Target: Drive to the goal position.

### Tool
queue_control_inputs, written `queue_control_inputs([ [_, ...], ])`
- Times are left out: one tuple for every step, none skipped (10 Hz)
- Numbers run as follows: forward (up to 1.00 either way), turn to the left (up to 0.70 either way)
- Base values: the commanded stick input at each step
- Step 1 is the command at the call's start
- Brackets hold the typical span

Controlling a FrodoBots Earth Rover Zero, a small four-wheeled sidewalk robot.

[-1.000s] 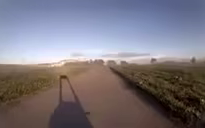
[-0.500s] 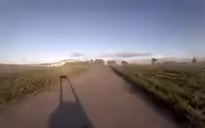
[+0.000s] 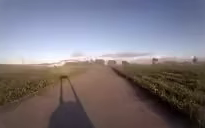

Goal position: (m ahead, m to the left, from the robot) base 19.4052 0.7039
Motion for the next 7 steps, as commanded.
queue_control_inputs([
  [0.70, 0.00],
  [0.70, 0.00],
  [0.70, 0.00],
  [0.70, 0.00],
  [0.70, 0.00],
  [0.70, 0.00],
  [0.70, 0.00],
])
